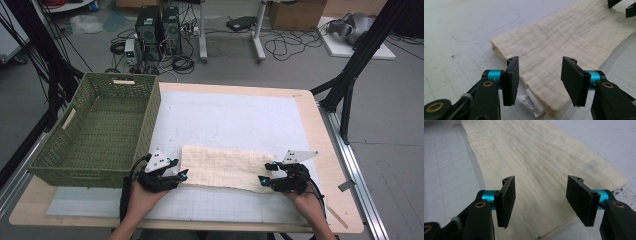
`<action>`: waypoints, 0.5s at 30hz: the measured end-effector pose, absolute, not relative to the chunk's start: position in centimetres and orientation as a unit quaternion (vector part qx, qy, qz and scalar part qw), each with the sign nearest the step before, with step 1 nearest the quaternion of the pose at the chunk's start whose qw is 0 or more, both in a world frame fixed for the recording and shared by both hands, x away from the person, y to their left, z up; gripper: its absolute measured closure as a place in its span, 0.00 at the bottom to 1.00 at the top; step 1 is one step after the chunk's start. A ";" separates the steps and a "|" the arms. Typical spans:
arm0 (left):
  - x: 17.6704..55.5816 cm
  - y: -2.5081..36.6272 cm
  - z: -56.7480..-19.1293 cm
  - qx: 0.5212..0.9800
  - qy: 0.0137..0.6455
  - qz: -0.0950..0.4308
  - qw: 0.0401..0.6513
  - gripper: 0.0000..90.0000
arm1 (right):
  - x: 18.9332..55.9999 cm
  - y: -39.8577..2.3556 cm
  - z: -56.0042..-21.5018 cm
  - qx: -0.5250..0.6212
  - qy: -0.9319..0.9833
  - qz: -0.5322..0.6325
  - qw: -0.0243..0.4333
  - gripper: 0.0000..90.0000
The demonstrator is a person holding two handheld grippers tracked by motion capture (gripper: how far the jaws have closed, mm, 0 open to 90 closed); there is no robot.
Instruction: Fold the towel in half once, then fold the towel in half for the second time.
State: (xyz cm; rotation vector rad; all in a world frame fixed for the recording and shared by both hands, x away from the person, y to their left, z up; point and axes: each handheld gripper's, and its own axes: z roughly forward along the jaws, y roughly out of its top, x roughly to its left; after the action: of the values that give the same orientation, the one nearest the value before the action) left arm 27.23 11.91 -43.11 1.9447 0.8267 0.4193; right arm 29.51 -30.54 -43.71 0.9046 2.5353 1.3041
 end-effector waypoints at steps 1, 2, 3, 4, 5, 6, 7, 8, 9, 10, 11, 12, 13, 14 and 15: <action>27.2 11.9 -43.1 0.795 0.338 0.171 0.474 0.54 | 29.5 -30.5 -43.7 0.302 0.845 0.435 0.074 0.45; 27.2 11.9 -43.1 0.795 0.339 0.172 0.474 0.54 | 29.5 -30.5 -43.7 0.302 0.845 0.435 0.074 0.45; 27.2 11.9 -43.1 0.795 0.338 0.172 0.473 0.54 | 29.5 -30.5 -43.7 0.301 0.845 0.435 0.075 0.45; 27.2 11.9 -43.1 0.795 0.338 0.172 0.473 0.54 | 29.5 -30.5 -43.7 0.301 0.845 0.435 0.076 0.45; 27.2 11.9 -43.1 0.796 0.337 0.172 0.473 0.54 | 29.6 -30.5 -43.7 0.303 0.844 0.436 0.076 0.45; 27.3 11.8 -43.2 0.796 0.337 0.172 0.472 0.54 | 29.6 -30.6 -43.8 0.305 0.844 0.436 0.074 0.45; 27.3 11.8 -43.2 0.796 0.338 0.170 0.472 0.54 | 29.7 -30.6 -43.8 0.306 0.843 0.437 0.075 0.45; 27.3 11.8 -43.2 0.795 0.338 0.170 0.473 0.54 | 29.7 -30.7 -43.8 0.308 0.841 0.438 0.076 0.45; 27.3 11.8 -43.2 0.796 0.338 0.171 0.472 0.54 | 29.8 -30.7 -43.8 0.308 0.840 0.440 0.078 0.45; 27.3 11.9 -43.2 0.796 0.338 0.171 0.472 0.54 | 29.7 -30.7 -43.7 0.309 0.839 0.440 0.077 0.45; 27.3 11.9 -43.2 0.796 0.337 0.171 0.472 0.54 | 29.7 -30.7 -43.7 0.309 0.840 0.439 0.077 0.45; 27.3 11.8 -43.2 0.797 0.337 0.170 0.472 0.54 | 29.7 -30.7 -43.7 0.308 0.841 0.439 0.075 0.46; 27.3 11.8 -43.2 0.797 0.337 0.172 0.471 0.54 | 29.7 -30.6 -43.7 0.308 0.842 0.437 0.075 0.46; 27.3 11.8 -43.2 0.796 0.338 0.174 0.471 0.54 | 29.7 -30.5 -43.7 0.305 0.844 0.435 0.076 0.47; 27.4 11.8 -43.2 0.797 0.337 0.175 0.470 0.54 | 29.7 -30.4 -43.7 0.302 0.846 0.433 0.076 0.48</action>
State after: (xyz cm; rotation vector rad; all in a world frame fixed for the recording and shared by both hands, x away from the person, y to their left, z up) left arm 27.39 11.84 -43.19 1.9516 0.8258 0.4288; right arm 29.75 -30.40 -43.68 0.9049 2.5372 1.2977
